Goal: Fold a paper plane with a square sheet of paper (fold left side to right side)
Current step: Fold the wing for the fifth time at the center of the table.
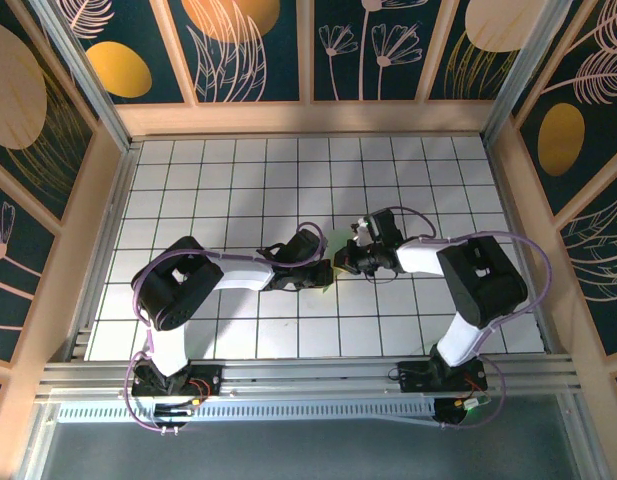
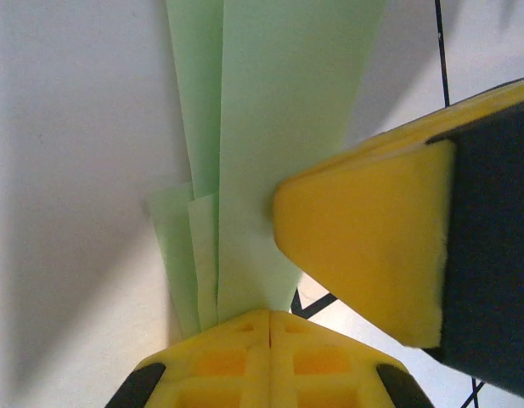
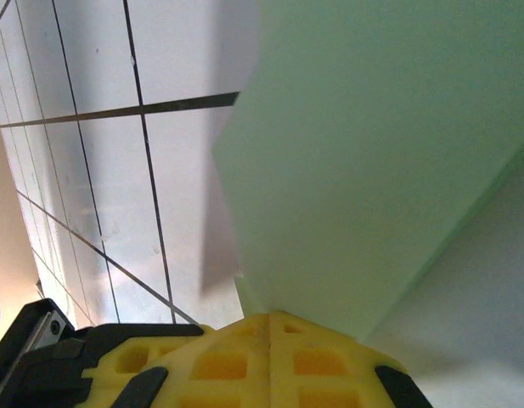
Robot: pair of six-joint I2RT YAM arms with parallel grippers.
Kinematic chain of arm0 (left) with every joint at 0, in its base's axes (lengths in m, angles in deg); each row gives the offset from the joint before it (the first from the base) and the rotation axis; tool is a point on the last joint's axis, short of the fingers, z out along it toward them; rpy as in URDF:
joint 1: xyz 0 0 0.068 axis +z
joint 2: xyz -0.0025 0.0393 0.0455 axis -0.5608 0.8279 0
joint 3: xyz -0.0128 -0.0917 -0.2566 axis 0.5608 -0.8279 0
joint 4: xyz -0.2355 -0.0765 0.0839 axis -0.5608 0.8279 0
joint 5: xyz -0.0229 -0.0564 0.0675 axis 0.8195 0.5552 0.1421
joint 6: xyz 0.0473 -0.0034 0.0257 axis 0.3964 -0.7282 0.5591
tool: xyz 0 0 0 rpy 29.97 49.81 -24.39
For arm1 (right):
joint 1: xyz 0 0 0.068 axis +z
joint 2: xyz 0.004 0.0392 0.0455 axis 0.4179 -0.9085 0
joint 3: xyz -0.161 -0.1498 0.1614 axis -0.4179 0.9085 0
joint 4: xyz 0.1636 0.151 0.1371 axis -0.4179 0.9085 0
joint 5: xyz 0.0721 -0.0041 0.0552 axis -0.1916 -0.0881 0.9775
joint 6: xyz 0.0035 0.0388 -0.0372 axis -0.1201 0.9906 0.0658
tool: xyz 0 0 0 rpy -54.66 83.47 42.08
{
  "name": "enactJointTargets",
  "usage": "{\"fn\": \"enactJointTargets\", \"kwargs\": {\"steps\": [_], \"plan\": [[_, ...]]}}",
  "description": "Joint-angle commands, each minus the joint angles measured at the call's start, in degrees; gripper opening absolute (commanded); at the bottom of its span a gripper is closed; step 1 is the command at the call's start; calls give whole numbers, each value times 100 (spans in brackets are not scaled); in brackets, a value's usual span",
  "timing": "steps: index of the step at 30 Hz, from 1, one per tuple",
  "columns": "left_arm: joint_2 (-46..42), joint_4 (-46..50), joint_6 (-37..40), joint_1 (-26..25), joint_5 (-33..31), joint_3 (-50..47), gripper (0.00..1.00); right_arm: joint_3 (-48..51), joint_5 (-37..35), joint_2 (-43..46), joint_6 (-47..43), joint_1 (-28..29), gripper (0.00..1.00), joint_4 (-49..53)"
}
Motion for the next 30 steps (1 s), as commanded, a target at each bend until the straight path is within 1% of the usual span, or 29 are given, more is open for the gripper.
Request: {"fn": "enactJointTargets", "kwargs": {"steps": [1, 7, 10, 14, 18, 23, 26, 30], "plan": [[226, 1304, 58, 26, -357, -236, 0, -71, -138, -181, 26, 45, 0, 36], [-1, 1252, 72, 32, -435, -114, 0, -102, -582, -427, -171, 47, 0, 584], [-255, 1163, 64, 64, -407, -11, 0, -54, -631, -573, -232, 37, 0, 677], [-604, 717, -129, 166, 29, -117, 2, 39, -587, -676, -216, 37, 0, 604], [-824, 124, -444, 219, 529, -466, 1, 45, -591, -687, -238, 37, 0, 594], [-908, -913, -946, 246, 1185, -944, 0, 28, -609, -748, -322, 38, 0, 646], [-867, -1182, -1054, 256, 1335, -998, 0, 33, -638, -769, -338, 39, 0, 657], [-722, -1136, -1026, 274, 1272, -925, 0, 53, -657, -776, -350, 44, 0, 657]]}}
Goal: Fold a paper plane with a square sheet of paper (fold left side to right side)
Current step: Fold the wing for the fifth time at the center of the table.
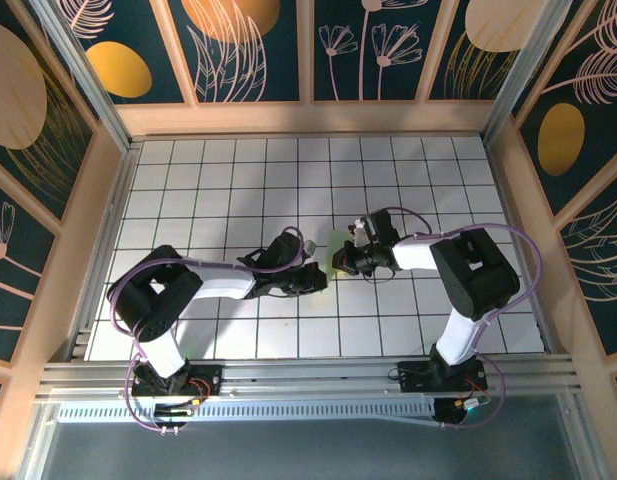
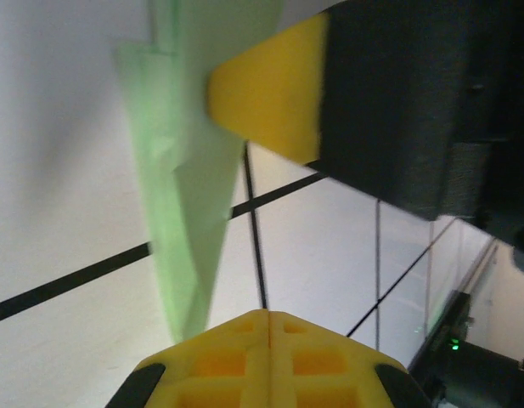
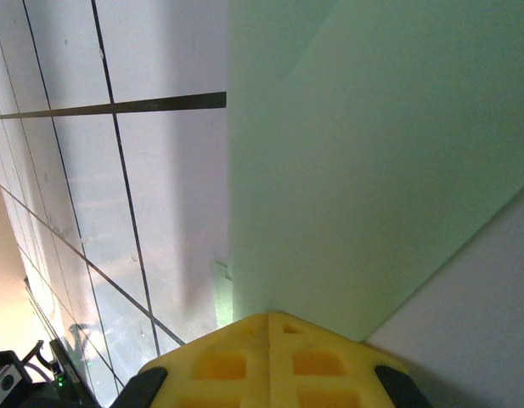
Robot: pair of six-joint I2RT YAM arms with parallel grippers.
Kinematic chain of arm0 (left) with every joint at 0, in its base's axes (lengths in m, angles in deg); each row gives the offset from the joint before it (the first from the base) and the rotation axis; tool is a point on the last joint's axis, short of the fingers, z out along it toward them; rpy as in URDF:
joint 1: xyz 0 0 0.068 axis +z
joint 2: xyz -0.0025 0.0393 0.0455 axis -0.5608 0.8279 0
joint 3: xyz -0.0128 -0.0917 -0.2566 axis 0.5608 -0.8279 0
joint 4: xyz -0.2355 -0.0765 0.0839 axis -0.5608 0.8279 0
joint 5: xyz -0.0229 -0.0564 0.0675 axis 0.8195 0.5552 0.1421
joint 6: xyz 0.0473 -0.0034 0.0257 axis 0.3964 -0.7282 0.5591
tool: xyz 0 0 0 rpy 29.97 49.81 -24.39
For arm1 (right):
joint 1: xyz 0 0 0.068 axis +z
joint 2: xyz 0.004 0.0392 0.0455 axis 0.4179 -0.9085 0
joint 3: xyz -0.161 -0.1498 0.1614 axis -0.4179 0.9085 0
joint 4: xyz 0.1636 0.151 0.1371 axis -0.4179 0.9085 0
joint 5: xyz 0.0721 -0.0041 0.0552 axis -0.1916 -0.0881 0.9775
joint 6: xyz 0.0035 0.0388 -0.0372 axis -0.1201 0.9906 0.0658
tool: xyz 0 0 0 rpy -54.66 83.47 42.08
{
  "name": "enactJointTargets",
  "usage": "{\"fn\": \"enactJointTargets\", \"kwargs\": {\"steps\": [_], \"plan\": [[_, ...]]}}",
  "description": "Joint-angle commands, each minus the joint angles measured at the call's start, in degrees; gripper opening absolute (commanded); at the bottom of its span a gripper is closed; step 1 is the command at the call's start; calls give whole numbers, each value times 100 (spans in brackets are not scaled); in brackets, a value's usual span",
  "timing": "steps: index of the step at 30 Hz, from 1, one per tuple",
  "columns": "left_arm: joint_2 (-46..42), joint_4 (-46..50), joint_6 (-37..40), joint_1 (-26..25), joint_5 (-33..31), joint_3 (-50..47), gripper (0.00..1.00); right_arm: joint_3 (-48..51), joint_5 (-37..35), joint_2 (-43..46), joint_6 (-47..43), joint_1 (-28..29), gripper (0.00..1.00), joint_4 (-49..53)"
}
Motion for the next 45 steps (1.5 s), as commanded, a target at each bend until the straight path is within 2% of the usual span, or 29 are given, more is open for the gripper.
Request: {"fn": "enactJointTargets", "kwargs": {"steps": [1, 18, 45], "plan": [[100, -257, -141, 46, 94, 70, 0, 201, -679, -434, -161, 29, 0, 593], [475, -265, -69, 76, 163, 194, 0, 218, -776, -432, -207, 25, 0, 641], [577, -319, -116, 71, 188, 15, 0, 183, -851, -480, -260, 25, 0, 723]]}}
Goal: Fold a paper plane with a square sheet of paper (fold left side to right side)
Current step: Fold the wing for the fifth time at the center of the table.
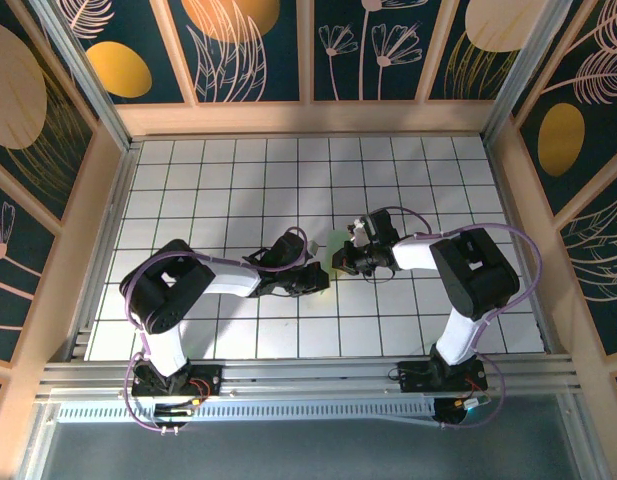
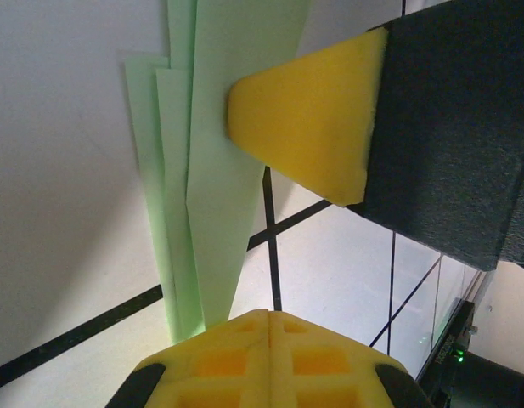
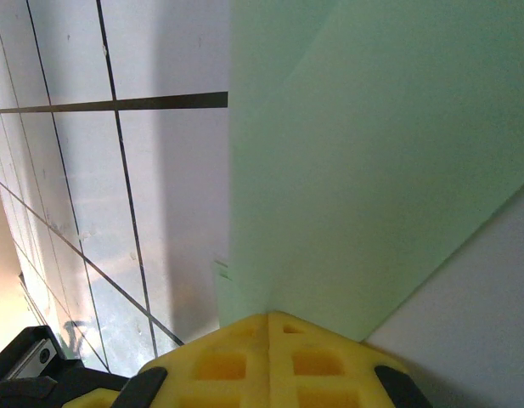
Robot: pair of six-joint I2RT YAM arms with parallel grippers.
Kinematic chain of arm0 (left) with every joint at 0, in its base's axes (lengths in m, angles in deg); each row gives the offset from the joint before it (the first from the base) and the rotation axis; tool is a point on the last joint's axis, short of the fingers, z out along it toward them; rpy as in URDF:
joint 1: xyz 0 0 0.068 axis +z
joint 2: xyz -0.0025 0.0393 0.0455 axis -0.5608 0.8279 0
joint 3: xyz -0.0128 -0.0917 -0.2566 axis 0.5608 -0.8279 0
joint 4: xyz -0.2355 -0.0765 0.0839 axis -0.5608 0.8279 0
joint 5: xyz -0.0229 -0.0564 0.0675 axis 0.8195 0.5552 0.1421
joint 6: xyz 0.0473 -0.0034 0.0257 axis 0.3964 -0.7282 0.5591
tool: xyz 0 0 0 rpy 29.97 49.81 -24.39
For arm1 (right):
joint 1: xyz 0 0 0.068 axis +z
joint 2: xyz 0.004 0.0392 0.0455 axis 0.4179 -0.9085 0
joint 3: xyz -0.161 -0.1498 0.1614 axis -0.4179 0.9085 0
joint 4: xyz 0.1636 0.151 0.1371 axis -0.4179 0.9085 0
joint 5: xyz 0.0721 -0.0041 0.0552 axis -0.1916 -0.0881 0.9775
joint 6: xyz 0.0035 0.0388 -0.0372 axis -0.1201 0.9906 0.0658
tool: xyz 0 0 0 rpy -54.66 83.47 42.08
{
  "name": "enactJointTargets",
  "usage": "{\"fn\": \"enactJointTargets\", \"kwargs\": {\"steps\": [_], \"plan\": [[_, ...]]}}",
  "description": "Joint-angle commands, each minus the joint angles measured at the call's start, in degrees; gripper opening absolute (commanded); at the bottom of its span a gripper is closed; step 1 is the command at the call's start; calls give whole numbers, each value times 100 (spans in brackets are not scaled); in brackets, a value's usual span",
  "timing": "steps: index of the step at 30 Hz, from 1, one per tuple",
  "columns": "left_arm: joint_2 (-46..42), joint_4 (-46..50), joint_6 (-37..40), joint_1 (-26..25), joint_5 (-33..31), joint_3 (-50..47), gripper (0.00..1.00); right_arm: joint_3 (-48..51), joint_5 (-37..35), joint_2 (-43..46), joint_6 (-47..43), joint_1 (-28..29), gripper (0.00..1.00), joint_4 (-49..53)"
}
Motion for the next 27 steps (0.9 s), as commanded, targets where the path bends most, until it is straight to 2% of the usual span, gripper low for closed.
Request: {"fn": "enactJointTargets", "kwargs": {"steps": [1, 14, 27], "plan": [[122, -113, -63, 34, 93, -112, 0, 187, -849, -468, -146, 24, 0, 708], [184, -224, -110, 28, 169, -117, 0, 163, -883, -497, -160, 26, 0, 744], [157, 92, 13, -63, 72, -114, 0, 128, -936, -545, -205, 25, 0, 826]]}}
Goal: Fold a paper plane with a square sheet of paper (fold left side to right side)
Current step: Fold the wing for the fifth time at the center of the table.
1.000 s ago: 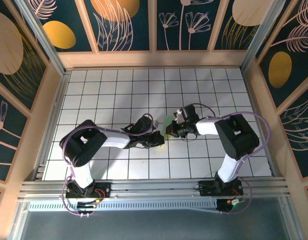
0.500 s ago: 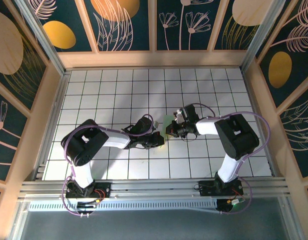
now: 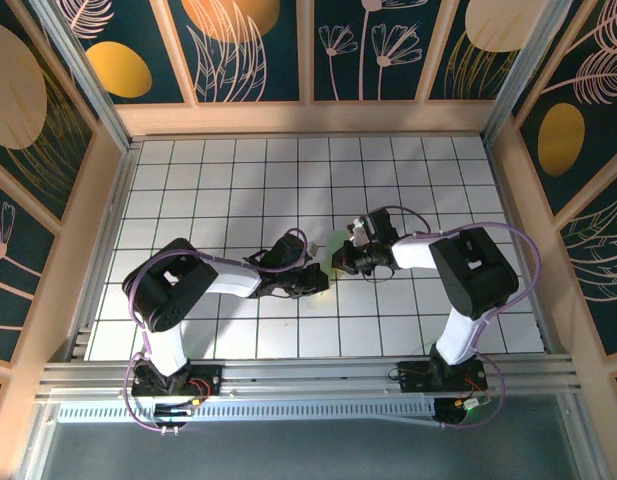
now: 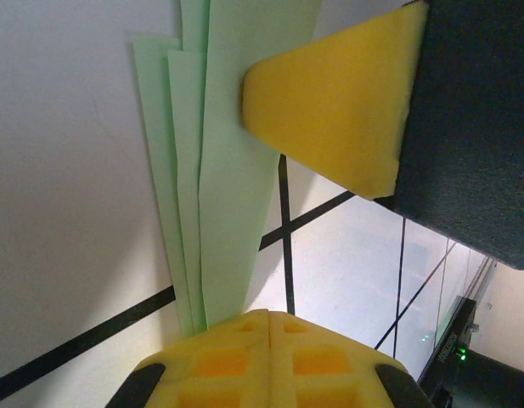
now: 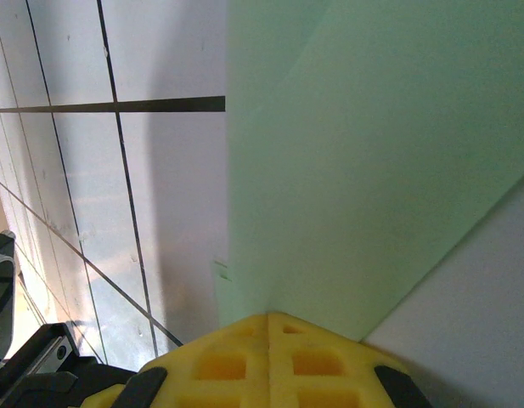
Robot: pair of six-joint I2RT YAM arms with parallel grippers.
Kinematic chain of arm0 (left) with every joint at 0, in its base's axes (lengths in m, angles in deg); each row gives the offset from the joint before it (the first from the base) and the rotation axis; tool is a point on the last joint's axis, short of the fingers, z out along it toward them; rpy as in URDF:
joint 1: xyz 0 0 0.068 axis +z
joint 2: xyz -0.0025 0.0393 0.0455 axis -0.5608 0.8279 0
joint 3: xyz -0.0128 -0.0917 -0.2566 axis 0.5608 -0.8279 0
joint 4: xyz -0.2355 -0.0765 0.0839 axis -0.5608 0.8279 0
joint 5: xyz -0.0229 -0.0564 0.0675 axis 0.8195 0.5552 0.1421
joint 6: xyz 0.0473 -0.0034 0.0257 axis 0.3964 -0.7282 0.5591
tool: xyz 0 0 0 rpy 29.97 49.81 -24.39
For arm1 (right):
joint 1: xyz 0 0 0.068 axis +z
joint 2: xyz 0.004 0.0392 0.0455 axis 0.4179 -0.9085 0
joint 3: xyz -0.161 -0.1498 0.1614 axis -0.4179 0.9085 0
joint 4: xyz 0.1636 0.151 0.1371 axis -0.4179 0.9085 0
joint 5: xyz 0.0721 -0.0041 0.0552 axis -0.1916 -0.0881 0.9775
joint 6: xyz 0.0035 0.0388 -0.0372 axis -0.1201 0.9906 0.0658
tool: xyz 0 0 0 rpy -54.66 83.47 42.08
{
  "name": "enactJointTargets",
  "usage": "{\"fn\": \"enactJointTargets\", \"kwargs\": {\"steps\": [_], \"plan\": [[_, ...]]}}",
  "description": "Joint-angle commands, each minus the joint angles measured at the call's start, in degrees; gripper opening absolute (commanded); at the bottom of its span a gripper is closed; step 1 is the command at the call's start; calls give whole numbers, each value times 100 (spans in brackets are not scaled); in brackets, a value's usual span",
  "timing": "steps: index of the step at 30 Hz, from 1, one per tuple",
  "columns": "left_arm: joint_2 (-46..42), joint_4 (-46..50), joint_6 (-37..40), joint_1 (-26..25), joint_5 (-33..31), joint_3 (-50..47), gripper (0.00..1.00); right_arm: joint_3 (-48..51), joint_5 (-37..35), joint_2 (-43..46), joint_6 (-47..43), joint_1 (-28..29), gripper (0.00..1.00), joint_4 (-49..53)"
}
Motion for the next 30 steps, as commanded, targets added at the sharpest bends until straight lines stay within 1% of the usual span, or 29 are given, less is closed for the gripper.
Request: {"fn": "enactJointTargets", "kwargs": {"steps": [1, 8, 18, 30], "plan": [[70, 214, 48, -59, -7, -55, 0, 194, -946, -503, -181, 25, 0, 775], [114, 287, 70, -155, -16, 3, 0, 182, -965, -525, -190, 27, 0, 796], [61, 702, 201, -237, -235, -30, 0, 180, -983, -535, -190, 27, 0, 815], [-201, 750, 166, -300, -317, -332, 0, 155, -987, -566, -199, 22, 0, 821]]}}
